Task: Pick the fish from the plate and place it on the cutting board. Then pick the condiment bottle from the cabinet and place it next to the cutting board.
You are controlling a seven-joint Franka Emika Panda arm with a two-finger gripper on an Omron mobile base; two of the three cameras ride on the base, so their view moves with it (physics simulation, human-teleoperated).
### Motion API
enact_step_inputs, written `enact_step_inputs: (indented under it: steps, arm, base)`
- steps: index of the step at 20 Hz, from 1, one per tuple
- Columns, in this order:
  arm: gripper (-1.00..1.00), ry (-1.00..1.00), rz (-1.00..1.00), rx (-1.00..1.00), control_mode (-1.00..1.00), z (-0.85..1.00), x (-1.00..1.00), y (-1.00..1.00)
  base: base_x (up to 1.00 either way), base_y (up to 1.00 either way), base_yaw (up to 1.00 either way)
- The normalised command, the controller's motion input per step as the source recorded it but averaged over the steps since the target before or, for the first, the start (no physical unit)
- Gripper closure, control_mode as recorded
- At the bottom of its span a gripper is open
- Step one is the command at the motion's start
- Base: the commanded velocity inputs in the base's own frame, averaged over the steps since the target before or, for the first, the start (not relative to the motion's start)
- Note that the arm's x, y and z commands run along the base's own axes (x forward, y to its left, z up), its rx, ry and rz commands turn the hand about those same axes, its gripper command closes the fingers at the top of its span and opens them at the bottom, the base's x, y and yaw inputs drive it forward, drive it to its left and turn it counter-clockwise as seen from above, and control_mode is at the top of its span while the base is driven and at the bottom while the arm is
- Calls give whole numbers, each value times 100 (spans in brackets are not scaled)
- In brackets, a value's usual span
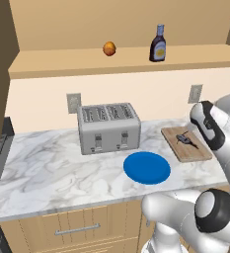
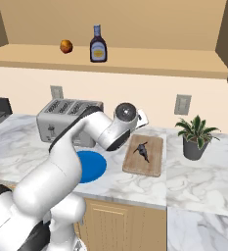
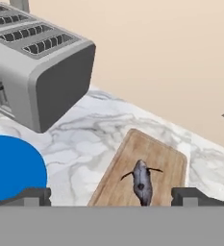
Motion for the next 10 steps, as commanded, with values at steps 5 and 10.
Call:
enact_step_inputs:
  steps: [5, 10]
  arm:
    - [-100, 2, -5, 18, -100, 27, -21, 20]
    - [-100, 0, -4, 14, -100, 19, -24, 38]
  base:
    - [0, 0, 0]
    - [0, 0, 0]
